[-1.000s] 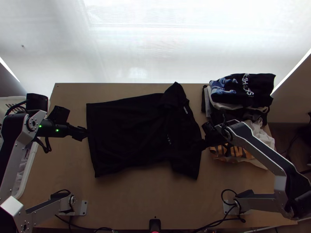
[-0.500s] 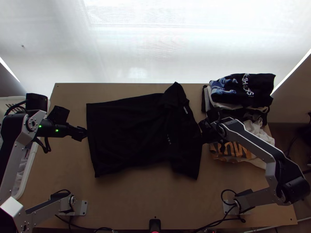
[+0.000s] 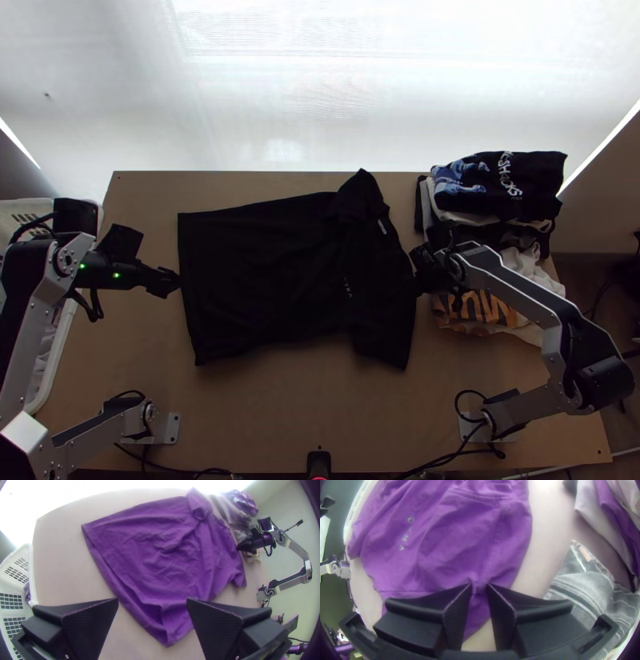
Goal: Fold the t-shirt
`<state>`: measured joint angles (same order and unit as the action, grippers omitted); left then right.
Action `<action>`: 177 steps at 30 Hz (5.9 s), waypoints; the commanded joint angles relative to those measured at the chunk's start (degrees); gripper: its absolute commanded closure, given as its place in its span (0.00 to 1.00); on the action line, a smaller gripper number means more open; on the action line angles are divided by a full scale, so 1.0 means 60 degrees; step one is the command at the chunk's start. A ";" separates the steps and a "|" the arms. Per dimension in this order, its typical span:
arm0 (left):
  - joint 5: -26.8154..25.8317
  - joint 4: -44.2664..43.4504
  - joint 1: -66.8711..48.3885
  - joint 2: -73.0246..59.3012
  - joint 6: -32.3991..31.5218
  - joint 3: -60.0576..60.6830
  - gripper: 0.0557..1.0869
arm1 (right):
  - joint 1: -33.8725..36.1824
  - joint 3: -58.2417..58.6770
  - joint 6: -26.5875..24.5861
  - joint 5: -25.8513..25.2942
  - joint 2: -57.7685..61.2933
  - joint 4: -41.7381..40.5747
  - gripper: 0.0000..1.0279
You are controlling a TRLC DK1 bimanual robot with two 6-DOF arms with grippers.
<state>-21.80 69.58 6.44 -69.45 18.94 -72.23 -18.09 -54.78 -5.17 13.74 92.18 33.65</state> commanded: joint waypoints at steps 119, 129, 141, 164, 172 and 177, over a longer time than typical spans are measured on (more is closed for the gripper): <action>-0.0058 -0.1548 -0.1380 -0.0788 0.3816 0.5651 0.05 | -0.0589 0.0561 0.0188 -0.0019 -0.1023 -0.0100 0.97; -0.0087 -0.2266 -0.1190 -0.1037 0.3933 0.5651 0.35 | -0.0662 0.0591 0.0202 -0.0048 -0.1023 -0.0100 0.97; -0.1581 -0.0904 0.0729 -0.0085 0.4314 0.3512 0.97 | -0.0545 0.0254 0.0202 -0.0078 -0.1960 -0.0115 0.97; -0.4350 0.1045 0.2516 -0.2209 0.0579 -0.3621 0.97 | 0.0510 -0.6572 -0.0061 -0.0620 -0.4260 0.0515 0.97; -0.4628 0.2890 0.3014 -0.0598 0.1780 -0.5101 0.97 | 0.0510 -0.7803 0.0012 -0.0927 -0.5285 0.0647 0.97; -0.4965 0.3637 0.2121 0.0940 0.1809 -0.5951 0.97 | 0.0480 -0.7818 0.0393 -0.1030 -0.6472 0.0925 0.97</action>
<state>-49.25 85.36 22.28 -73.47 28.12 -101.27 -15.20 -99.35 -4.95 8.51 60.88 37.39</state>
